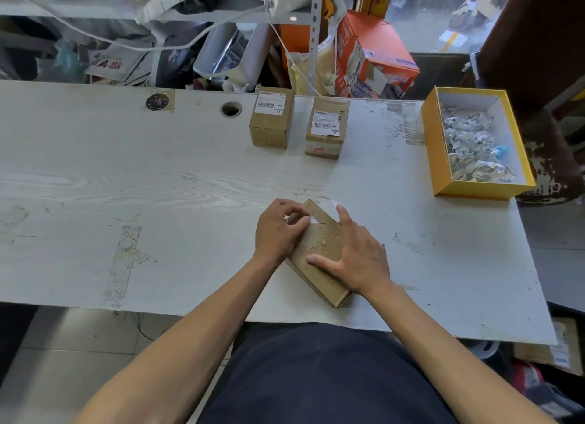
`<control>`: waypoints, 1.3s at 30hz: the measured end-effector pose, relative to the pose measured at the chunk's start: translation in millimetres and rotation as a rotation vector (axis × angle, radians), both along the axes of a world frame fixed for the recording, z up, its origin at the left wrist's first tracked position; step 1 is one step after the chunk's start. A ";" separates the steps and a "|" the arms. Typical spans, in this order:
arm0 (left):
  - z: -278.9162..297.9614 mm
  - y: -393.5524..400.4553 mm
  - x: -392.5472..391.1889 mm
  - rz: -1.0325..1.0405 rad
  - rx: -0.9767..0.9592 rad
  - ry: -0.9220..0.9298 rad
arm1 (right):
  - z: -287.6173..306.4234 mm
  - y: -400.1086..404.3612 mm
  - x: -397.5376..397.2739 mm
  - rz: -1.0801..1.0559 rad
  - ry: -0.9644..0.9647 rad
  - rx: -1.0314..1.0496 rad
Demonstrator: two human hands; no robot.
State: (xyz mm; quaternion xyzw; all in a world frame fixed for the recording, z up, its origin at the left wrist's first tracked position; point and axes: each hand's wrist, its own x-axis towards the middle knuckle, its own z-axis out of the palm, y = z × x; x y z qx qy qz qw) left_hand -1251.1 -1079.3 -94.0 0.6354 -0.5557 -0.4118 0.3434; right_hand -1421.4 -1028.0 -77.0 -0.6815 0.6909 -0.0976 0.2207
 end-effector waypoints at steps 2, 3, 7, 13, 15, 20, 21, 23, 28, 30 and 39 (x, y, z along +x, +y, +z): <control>0.4 1.1 0.2 -0.008 0.011 -0.013 | 0.5 0.1 -0.3 -0.001 -0.002 -0.001; 0.2 1.8 0.3 -0.013 0.011 -0.022 | 0.2 0.3 -0.1 -0.002 -0.004 -0.001; 0.7 5.0 0.7 -0.013 -0.019 -0.010 | 0.4 0.4 0.2 0.000 -0.009 -0.001; 2.7 10.1 0.0 0.007 -0.042 0.001 | 3.2 -0.2 -3.4 0.044 0.004 -0.019; 3.3 8.4 0.8 -0.006 -0.022 -0.033 | 5.5 -1.0 -5.3 0.062 0.012 -0.008; 8.8 -3.5 3.6 -0.066 0.020 -0.109 | 8.8 -2.8 -8.2 0.085 0.012 0.025; 8.9 -4.8 4.2 -0.083 0.019 -0.113 | 9.0 -3.0 -8.2 0.084 0.011 0.029; 7.2 -6.1 5.9 -0.123 0.014 -0.089 | 9.9 -3.4 -8.2 0.084 0.014 0.033; 4.4 -8.2 9.0 -0.170 0.025 -0.042 | 11.4 -5.1 -9.1 0.085 0.009 0.049; 4.9 -8.6 7.2 -0.176 0.030 -0.049 | 12.4 -4.7 -8.9 0.084 0.011 0.052; 5.2 -12.7 3.5 -0.208 0.033 -0.154 | 19.6 -3.9 -6.7 0.102 0.034 0.052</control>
